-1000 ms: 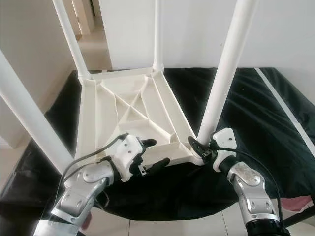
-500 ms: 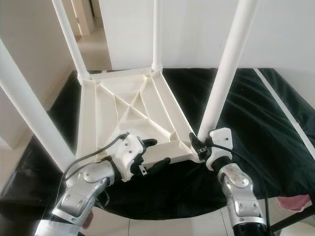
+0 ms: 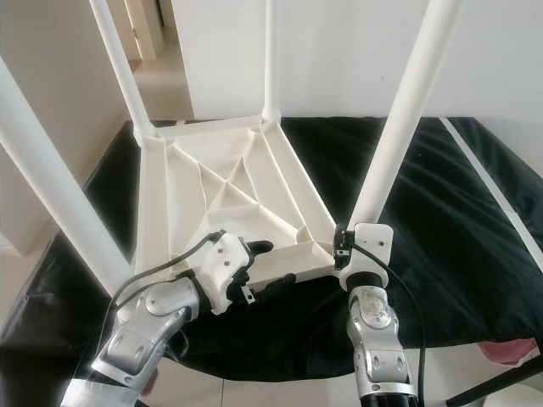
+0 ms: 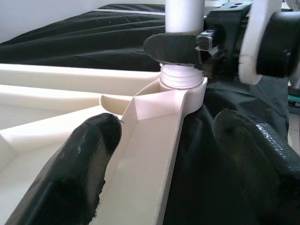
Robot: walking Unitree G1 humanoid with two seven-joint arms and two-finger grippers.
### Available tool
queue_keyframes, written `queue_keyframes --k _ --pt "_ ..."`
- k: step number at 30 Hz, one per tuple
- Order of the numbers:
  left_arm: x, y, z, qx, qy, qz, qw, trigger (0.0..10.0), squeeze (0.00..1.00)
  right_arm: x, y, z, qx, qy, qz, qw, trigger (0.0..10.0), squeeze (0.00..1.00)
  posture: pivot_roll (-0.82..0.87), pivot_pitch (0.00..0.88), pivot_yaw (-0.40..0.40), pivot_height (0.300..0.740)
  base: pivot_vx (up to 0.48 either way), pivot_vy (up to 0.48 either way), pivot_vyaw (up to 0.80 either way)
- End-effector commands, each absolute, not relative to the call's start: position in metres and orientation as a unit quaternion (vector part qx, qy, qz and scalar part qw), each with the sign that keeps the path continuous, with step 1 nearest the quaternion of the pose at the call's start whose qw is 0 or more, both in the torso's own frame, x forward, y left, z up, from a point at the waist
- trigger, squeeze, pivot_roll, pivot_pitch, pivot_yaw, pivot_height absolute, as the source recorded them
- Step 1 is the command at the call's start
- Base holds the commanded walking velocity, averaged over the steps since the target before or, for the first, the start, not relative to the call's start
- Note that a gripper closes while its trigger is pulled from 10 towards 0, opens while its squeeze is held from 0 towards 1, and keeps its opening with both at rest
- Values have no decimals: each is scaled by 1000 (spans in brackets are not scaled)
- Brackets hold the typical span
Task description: Building children table
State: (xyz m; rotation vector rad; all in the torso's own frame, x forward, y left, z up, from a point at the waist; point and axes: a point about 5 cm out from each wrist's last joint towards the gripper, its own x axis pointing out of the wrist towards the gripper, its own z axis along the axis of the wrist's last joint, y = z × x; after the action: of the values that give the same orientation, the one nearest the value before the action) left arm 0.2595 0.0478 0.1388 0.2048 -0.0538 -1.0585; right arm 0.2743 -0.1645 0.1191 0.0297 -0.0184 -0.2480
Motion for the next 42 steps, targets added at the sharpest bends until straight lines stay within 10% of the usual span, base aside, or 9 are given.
queue_keyframes --k 1,16,17,31,32,42 --pt "260 46 134 106 -19 -502 858 10000 0 269 -169 98 17 50 -156 986 10000 0 -67 15 -5 740 0 0 0" --pt "262 44 137 106 -23 -504 857 10000 0 270 -159 108 10 26 -125 992 10000 0 -72 5 1 740 0 0 0" --pt "261 44 136 105 -23 -504 857 10000 0 270 -156 110 13 18 -116 993 10000 1000 -74 7 0 740 0 0 0" --pt "263 45 138 101 -26 -501 859 10000 0 264 -171 128 20 -32 -26 999 10000 1000 -83 9 0 740 0 0 0" --pt "264 45 138 101 -25 -501 859 10000 0 263 -176 129 17 -36 -7 999 10000 0 -84 8 3 740 0 0 0" --pt "266 45 140 107 -27 -511 853 10000 0 267 -192 136 -26 -39 121 992 10000 0 -88 0 19 740 0 0 0"
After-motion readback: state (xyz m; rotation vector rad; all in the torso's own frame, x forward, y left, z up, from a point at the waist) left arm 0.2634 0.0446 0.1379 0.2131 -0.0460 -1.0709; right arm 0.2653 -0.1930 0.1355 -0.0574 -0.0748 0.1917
